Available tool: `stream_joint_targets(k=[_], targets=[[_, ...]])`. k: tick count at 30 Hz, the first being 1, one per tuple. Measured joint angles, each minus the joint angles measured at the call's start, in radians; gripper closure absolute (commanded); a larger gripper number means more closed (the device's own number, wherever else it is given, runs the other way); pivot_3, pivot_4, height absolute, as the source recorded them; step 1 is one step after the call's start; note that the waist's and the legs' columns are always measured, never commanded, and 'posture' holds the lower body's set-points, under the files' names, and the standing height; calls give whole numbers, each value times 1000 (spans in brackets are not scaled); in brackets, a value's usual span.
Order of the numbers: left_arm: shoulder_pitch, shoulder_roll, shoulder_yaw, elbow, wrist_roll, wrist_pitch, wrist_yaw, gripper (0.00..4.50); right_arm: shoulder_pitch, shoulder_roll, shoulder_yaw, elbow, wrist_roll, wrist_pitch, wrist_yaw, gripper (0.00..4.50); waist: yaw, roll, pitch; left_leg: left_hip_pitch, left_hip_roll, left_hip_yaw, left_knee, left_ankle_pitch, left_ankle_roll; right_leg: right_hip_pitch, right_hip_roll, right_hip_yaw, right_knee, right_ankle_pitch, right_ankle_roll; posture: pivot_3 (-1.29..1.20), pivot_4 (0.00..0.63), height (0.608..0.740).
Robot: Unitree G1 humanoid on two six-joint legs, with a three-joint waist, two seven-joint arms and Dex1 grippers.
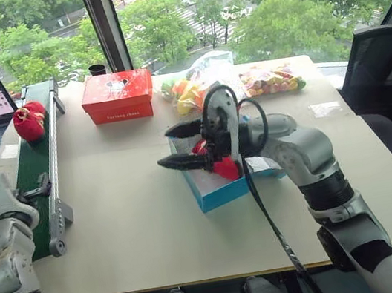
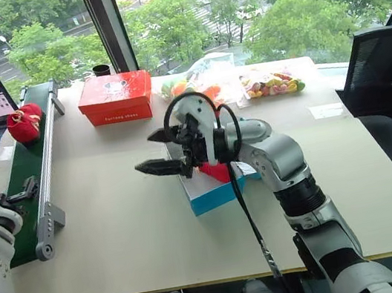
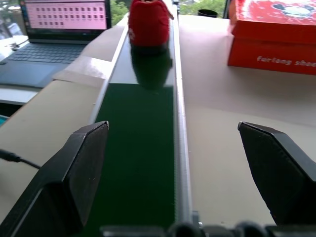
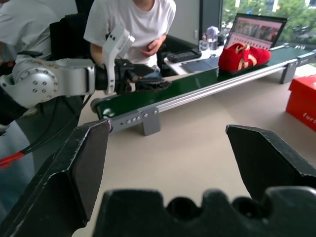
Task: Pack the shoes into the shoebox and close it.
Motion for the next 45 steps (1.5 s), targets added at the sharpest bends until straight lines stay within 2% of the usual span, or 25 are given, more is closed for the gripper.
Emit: stream_joint_targets(k=[13, 24, 26, 27, 30, 33, 39, 42, 45], targets=[[-105, 67, -56, 298, 24, -237, -125, 0, 57, -6, 46, -17, -61, -18, -25, 45, -1, 0, 0, 0, 0, 0, 0, 0, 0, 0, 0, 0, 0, 0, 0, 0, 150, 739], [-217, 85, -134, 524, 46, -333, -178, 0, 58, -19, 50, -29, -76, -21, -35, 45, -1, 0, 0, 0, 0, 0, 0, 0, 0, 0, 0, -1, 1, 0, 0, 0, 150, 739], [-225, 86, -143, 539, 46, -343, -182, 533, 59, -21, 50, -33, -76, -21, -38, 0, 0, 0, 0, 1, 0, 0, 0, 0, 0, 0, 0, -1, 1, 0, 0, 0, 150, 739], [-227, 86, -145, 544, 46, -346, -182, 646, 59, -21, 50, -34, -76, -21, -41, 0, 0, 0, 0, 1, 0, 0, 0, 0, 0, 0, 0, -1, 2, 0, 0, 0, 150, 739], [-232, 86, -146, 557, 43, -353, -182, 1650, 59, -21, 50, -34, -77, -21, -47, 0, 5, 0, 0, 2, 0, 0, 0, 1, 0, 1, 0, -1, 3, 0, 0, 0, 150, 739], [-233, 86, -147, 560, 42, -362, -181, 1884, 59, -21, 50, -34, -77, -21, -50, 0, 6, 0, 0, 3, 0, 0, 0, 2, -1, 1, 0, -1, 4, 0, 0, 0, 150, 739], [-233, 33, -164, 444, 17, -320, -175, 1887, 55, 26, -3, -29, -32, 19, -93, 0, 10, -1, 0, 2, 0, -1, 0, 3, -2, 1, 0, -2, 4, 0, 0, 0, 150, 739], [-245, -52, -213, 175, -82, -216, -211, 1887, -28, 163, -231, 60, 157, 203, -242, 0, 18, -3, 1, -1, 0, -4, 1, 5, -4, 0, 0, -4, 5, 1, -2, 0, 150, 739], [-288, -102, -305, -62, -122, -101, -196, 1887, -115, 223, -414, 142, 295, 327, -382, 0, 24, -3, 1, -1, -1, -5, 1, 5, -4, 1, 0, -5, 4, 1, -2, 0, 150, 739]])
